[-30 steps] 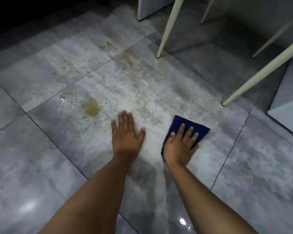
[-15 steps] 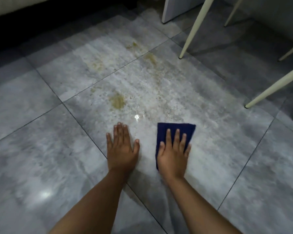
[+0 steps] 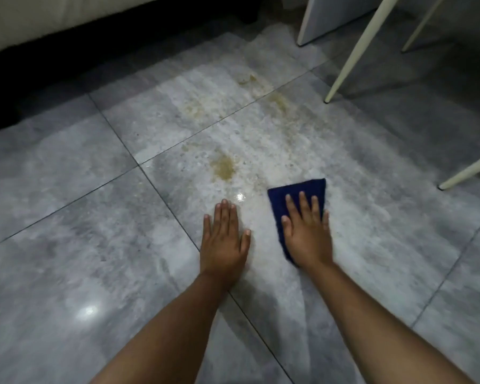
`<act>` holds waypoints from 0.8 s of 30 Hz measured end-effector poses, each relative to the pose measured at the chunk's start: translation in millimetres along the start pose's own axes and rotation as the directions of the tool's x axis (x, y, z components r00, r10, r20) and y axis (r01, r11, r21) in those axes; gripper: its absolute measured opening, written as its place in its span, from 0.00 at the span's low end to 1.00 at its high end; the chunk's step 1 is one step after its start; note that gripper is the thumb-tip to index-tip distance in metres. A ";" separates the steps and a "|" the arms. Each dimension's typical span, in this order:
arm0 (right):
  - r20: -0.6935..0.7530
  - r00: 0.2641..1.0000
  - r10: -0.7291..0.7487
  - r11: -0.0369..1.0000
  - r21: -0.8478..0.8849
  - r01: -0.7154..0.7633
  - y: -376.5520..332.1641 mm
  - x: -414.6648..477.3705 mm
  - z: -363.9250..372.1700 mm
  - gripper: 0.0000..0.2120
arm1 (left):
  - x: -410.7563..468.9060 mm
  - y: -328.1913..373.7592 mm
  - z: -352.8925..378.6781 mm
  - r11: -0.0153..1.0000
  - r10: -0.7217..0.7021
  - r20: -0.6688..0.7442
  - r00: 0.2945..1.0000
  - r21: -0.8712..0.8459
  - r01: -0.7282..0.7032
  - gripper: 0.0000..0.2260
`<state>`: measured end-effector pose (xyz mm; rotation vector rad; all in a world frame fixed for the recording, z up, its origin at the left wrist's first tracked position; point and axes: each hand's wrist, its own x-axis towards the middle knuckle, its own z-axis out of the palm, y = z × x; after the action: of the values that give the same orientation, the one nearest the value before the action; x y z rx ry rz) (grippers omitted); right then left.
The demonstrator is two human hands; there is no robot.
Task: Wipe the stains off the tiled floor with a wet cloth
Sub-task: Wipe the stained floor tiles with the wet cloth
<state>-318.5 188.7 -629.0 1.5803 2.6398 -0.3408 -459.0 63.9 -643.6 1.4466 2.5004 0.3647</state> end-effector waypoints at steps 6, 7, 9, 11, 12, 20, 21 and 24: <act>-0.043 0.919 0.392 0.916 0.109 -0.386 -8.4 -26.2 4.3 0.26 | 27.5 -75.8 -35.2 0.986 -0.151 -0.050 0.987 0.056 0.154 0.32; -0.063 0.944 0.323 0.944 0.099 -0.316 -25.8 -43.9 11.2 0.25 | 34.6 -93.2 -42.8 0.981 -0.177 -0.061 0.982 0.070 0.181 0.33; -0.091 0.992 0.088 0.993 0.089 -0.080 -65.6 -72.8 25.0 0.25 | 44.4 -123.7 -55.4 0.964 -0.244 -0.097 0.965 0.086 0.253 0.32; -0.066 0.989 -0.131 0.988 0.076 0.136 -103.6 -74.4 35.9 0.27 | 47.7 -146.8 -61.5 0.940 -0.317 -0.107 0.942 0.096 0.327 0.30; -0.059 0.977 -0.207 0.976 0.063 0.210 -119.7 -63.6 38.4 0.26 | 47.1 -154.3 -61.5 0.932 -0.341 -0.106 0.934 0.092 0.351 0.29; -0.117 0.993 -0.007 0.997 0.074 0.016 -134.4 -3.2 36.9 0.28 | 48.9 -162.9 -54.7 0.919 -0.382 -0.128 0.915 0.053 0.391 0.30; -0.114 0.993 -0.006 0.996 0.084 0.016 -140.7 -13.7 36.7 0.27 | 49.3 -162.4 -54.4 0.918 -0.386 -0.124 0.914 0.049 0.394 0.30; -0.043 0.973 -0.228 0.972 0.051 0.230 -167.8 -17.3 40.7 0.26 | 48.9 -162.0 -54.2 0.919 -0.384 -0.113 0.916 0.051 0.391 0.29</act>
<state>-460.1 88.9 -638.5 1.3076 2.8716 -0.4012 -631.8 23.0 -648.8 0.9345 2.8260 0.2780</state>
